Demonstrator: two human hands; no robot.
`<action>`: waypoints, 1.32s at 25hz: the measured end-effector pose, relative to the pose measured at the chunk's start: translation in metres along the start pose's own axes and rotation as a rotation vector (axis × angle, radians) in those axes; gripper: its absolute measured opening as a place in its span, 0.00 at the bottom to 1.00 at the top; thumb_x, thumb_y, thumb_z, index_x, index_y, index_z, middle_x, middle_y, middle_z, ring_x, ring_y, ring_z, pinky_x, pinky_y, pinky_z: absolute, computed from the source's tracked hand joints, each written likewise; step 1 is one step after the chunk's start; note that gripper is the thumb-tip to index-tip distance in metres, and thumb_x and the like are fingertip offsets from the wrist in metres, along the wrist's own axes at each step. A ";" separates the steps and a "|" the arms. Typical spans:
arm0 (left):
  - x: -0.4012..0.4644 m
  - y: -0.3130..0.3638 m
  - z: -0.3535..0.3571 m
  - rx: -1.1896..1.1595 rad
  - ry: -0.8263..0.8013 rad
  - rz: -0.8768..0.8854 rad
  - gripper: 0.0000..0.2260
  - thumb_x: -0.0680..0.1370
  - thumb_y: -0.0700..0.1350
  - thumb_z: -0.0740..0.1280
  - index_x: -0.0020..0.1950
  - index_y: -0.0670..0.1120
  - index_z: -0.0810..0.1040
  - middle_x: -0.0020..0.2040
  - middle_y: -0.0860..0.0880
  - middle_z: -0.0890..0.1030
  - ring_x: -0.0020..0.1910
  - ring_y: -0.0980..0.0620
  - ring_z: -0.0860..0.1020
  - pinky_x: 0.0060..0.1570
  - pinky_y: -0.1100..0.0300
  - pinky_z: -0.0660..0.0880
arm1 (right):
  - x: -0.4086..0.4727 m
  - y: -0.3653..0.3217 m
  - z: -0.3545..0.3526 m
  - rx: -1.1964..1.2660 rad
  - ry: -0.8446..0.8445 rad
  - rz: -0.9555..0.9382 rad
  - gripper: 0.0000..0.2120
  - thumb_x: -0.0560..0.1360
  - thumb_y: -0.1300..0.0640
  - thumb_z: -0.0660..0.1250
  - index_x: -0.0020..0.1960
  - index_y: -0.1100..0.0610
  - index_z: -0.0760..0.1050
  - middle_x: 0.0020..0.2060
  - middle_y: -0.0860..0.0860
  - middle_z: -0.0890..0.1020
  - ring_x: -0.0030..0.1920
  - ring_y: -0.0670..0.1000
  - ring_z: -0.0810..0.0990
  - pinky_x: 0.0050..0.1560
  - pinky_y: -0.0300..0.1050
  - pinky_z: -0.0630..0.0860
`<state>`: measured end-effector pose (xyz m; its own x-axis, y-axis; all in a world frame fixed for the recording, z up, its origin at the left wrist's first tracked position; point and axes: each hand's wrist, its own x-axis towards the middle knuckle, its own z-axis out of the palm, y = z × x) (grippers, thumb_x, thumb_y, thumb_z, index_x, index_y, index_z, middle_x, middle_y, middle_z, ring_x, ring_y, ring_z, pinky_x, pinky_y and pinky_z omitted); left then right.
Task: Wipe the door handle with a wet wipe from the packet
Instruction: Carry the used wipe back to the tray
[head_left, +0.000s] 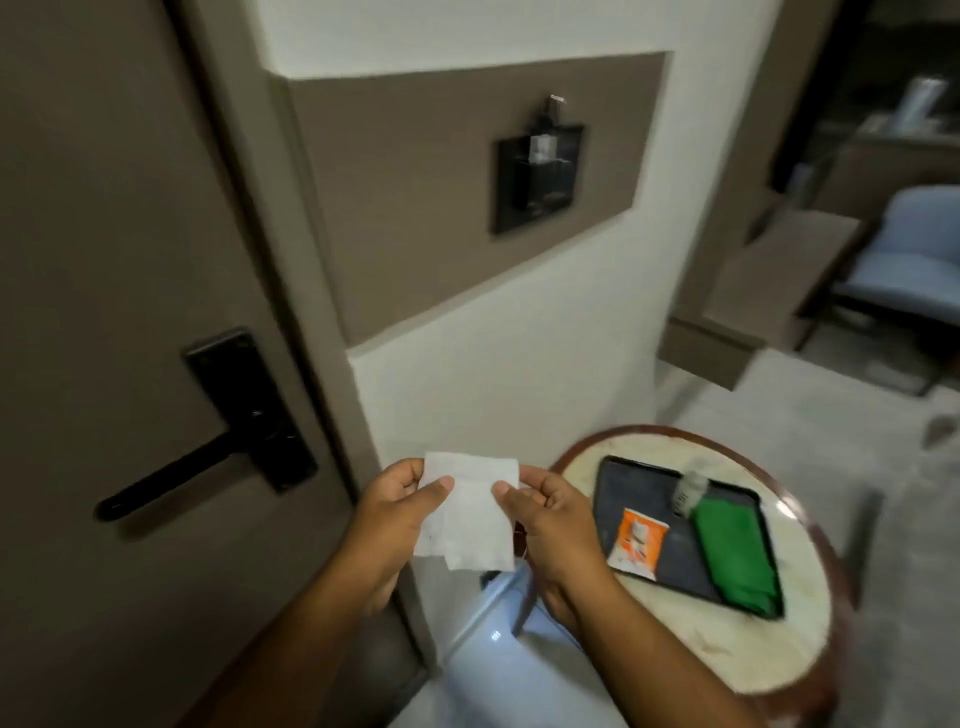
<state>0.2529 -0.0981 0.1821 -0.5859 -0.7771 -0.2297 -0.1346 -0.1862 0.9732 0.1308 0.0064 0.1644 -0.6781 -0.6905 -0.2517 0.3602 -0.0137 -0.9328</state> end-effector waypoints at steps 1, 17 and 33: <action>0.008 -0.007 0.018 0.024 -0.055 -0.032 0.06 0.79 0.36 0.67 0.54 0.43 0.81 0.49 0.43 0.87 0.48 0.44 0.85 0.44 0.51 0.83 | 0.001 0.005 -0.020 0.001 0.070 0.021 0.08 0.74 0.64 0.71 0.53 0.59 0.79 0.42 0.56 0.87 0.43 0.58 0.86 0.40 0.54 0.84; 0.206 -0.257 0.374 0.347 -0.356 -0.676 0.12 0.81 0.36 0.65 0.64 0.37 0.76 0.60 0.36 0.81 0.56 0.37 0.81 0.55 0.41 0.80 | 0.187 0.132 -0.379 -0.460 0.599 0.389 0.07 0.76 0.60 0.67 0.40 0.57 0.81 0.35 0.52 0.82 0.39 0.52 0.79 0.45 0.48 0.77; 0.284 -0.352 0.392 0.934 -0.327 -0.325 0.14 0.77 0.46 0.72 0.59 0.41 0.80 0.53 0.42 0.84 0.53 0.45 0.80 0.46 0.59 0.73 | 0.274 0.227 -0.419 -1.178 0.439 0.368 0.07 0.76 0.61 0.64 0.50 0.62 0.79 0.43 0.59 0.83 0.42 0.59 0.80 0.38 0.43 0.68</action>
<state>-0.1797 -0.0179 -0.2241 -0.5798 -0.5464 -0.6044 -0.8080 0.2904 0.5126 -0.2418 0.1175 -0.2240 -0.8922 -0.2235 -0.3924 -0.0534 0.9151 -0.3997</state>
